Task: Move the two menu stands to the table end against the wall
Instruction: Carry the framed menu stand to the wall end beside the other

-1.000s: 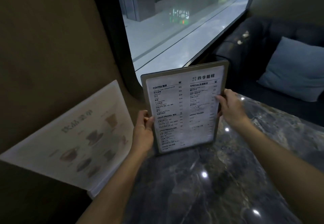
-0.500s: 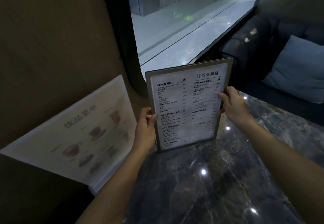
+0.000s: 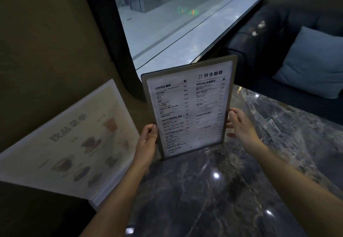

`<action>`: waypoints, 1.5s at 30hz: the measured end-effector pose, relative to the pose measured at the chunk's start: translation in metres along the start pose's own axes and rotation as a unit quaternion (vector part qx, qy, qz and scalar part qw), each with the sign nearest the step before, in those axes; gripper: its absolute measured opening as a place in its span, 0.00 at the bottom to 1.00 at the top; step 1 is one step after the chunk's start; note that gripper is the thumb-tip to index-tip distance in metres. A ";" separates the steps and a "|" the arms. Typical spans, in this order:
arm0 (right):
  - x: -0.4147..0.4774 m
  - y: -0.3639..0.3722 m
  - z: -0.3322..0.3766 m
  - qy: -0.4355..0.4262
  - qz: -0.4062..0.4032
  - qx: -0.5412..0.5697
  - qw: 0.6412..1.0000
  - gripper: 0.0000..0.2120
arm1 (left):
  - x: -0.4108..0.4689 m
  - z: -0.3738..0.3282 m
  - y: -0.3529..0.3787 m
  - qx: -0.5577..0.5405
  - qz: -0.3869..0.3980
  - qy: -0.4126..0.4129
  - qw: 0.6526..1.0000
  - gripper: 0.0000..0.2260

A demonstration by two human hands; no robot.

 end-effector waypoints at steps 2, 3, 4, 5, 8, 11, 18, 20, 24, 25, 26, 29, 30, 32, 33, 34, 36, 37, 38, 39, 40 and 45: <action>0.000 0.002 -0.009 0.017 0.001 -0.001 1.000 0.13 | -0.003 0.008 0.003 -0.029 -0.007 -0.031 0.999 0.13; 0.001 0.003 -0.011 0.019 0.002 0.001 1.000 0.14 | -0.004 0.011 0.005 -0.045 -0.012 -0.041 0.998 0.14; 0.002 0.003 -0.012 0.024 0.007 0.010 1.000 0.14 | -0.005 0.015 0.006 -0.062 -0.017 -0.046 0.997 0.14; 0.002 0.004 -0.013 0.033 0.016 0.029 0.999 0.14 | -0.006 0.017 0.008 -0.077 -0.019 -0.049 0.996 0.14; 0.004 0.010 -0.016 0.058 0.053 0.077 0.994 0.13 | -0.008 0.021 0.010 -0.118 -0.035 -0.053 0.991 0.10; 0.010 0.015 -0.019 0.074 0.040 0.092 0.992 0.11 | -0.008 0.020 0.014 -0.143 -0.058 -0.065 0.986 0.11; 0.035 0.029 -0.007 0.043 0.045 0.118 0.991 0.10 | -0.005 0.015 0.013 -0.165 -0.106 -0.072 0.978 0.08; 0.044 0.035 -0.002 0.036 0.055 0.122 0.990 0.10 | -0.004 0.017 0.012 -0.164 -0.114 -0.070 0.977 0.09; 0.059 0.042 0.006 0.028 0.074 0.112 0.990 0.09 | -0.007 0.023 0.016 -0.169 -0.126 -0.060 0.976 0.07; 0.062 0.043 0.008 0.027 0.083 0.112 0.990 0.09 | -0.007 0.024 0.017 -0.170 -0.127 -0.058 0.976 0.08; 0.065 0.044 0.010 0.026 0.091 0.108 0.990 0.09 | -0.008 0.026 0.018 -0.169 -0.129 -0.058 0.976 0.10; 0.074 0.047 0.021 0.021 0.103 0.090 0.990 0.08 | -0.008 0.028 0.020 -0.180 -0.132 -0.068 0.972 0.14; 0.076 0.049 0.024 0.020 0.102 0.086 0.991 0.08 | -0.008 0.028 0.021 -0.190 -0.133 -0.071 0.970 0.15; 0.081 0.053 0.030 0.017 0.103 0.082 0.991 0.08 | -0.007 0.026 0.022 -0.199 -0.141 -0.070 0.967 0.14; 0.082 0.055 0.031 0.015 0.105 0.082 0.991 0.08 | -0.007 0.025 0.021 -0.199 -0.145 -0.067 0.967 0.14; 0.084 0.057 0.032 0.013 0.108 0.083 0.991 0.08 | -0.006 0.025 0.020 -0.198 -0.150 -0.064 0.967 0.14; 0.087 0.061 0.035 0.008 0.116 0.083 0.990 0.08 | -0.005 0.027 0.018 -0.191 -0.158 -0.061 0.967 0.14; 0.088 0.063 0.036 0.005 0.120 0.083 0.989 0.08 | -0.004 0.028 0.017 -0.186 -0.159 -0.061 0.968 0.14; 0.089 0.064 0.037 0.002 0.122 0.082 0.989 0.09 | -0.002 0.030 0.016 -0.181 -0.159 -0.059 0.969 0.13; 0.090 0.066 0.038 0.000 0.122 0.082 0.989 0.09 | -0.001 0.030 0.015 -0.177 -0.159 -0.057 0.970 0.13; 0.091 0.067 0.039 -0.002 0.121 0.082 0.989 0.09 | 0.001 0.030 0.014 -0.174 -0.159 -0.054 0.970 0.13; 0.099 0.073 0.042 0.000 0.125 0.083 0.989 0.09 | 0.007 0.028 0.012 -0.168 -0.170 -0.044 0.970 0.13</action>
Point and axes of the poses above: each hand's wrist, its own x-axis towards the middle knuckle, its own y-axis out of the palm, z = x × y, the point moved 6 cm from there along x, towards the middle knuckle, and after that the axes turned 12 degrees about y, right-handed, at the moved point
